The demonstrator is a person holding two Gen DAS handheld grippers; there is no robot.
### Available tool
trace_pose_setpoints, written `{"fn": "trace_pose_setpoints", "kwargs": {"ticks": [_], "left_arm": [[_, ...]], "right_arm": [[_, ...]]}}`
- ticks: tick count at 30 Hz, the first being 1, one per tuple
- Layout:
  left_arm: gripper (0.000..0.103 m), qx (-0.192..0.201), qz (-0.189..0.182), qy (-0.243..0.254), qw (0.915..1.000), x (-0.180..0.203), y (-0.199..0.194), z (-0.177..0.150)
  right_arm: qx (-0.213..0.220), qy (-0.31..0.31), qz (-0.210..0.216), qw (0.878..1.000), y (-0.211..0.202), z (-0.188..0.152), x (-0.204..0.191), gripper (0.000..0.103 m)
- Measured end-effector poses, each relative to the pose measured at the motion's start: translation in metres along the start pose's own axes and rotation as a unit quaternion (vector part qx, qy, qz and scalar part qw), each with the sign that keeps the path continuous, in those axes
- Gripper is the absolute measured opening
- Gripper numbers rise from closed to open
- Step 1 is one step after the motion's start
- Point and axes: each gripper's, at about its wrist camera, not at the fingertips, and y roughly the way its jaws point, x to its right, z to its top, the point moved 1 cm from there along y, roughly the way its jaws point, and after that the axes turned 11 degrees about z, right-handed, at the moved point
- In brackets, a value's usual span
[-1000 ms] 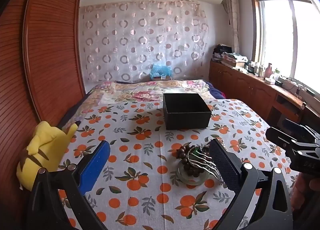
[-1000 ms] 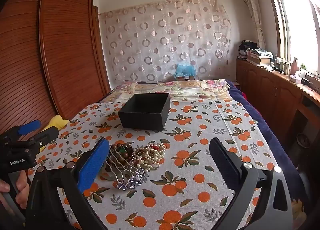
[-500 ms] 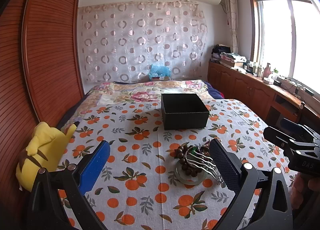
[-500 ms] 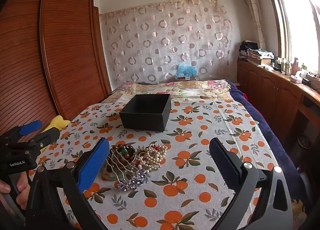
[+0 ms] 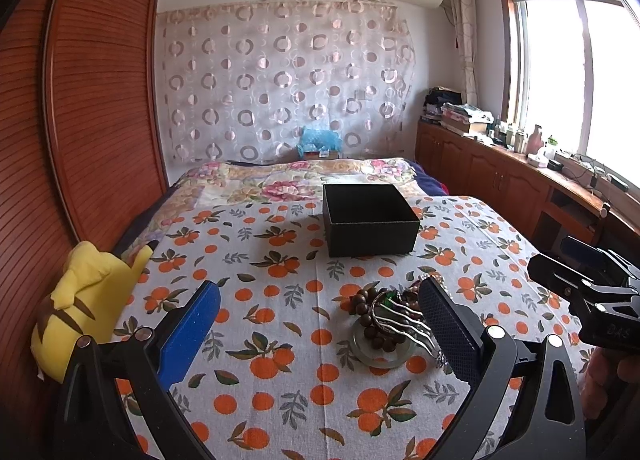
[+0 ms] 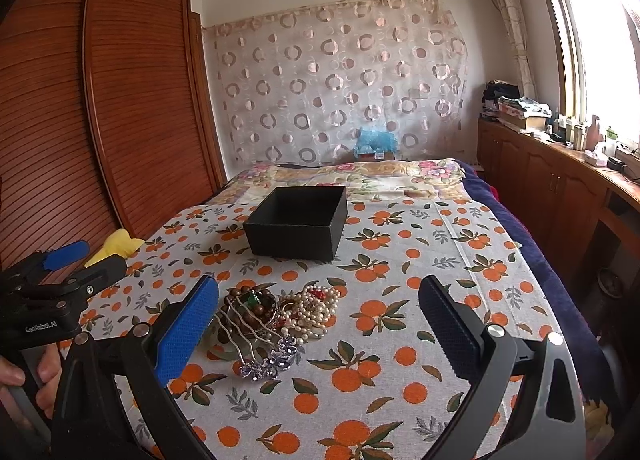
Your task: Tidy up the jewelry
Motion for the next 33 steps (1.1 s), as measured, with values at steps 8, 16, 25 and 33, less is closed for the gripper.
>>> {"fn": "trace_pose_setpoints", "kwargs": {"ticks": [8,16,25,33], "left_arm": [[0.096,-0.001,0.0,0.0,1.0,0.0,0.0,0.0],[0.096,-0.001,0.0,0.0,1.0,0.0,0.0,0.0],[0.096,-0.001,0.0,0.0,1.0,0.0,0.0,0.0],[0.096,0.002,-0.004,-0.001,1.0,0.016,-0.009,0.003]], "right_arm": [[0.001,0.0,0.0,1.0,0.0,0.0,0.0,0.101],[0.001,0.0,0.0,1.0,0.001,-0.001,-0.001,0.101],[0.001,0.001,0.0,1.0,0.001,0.0,0.0,0.101],[0.002,0.0,0.001,1.0,-0.003,-0.001,-0.002,0.101]]}}
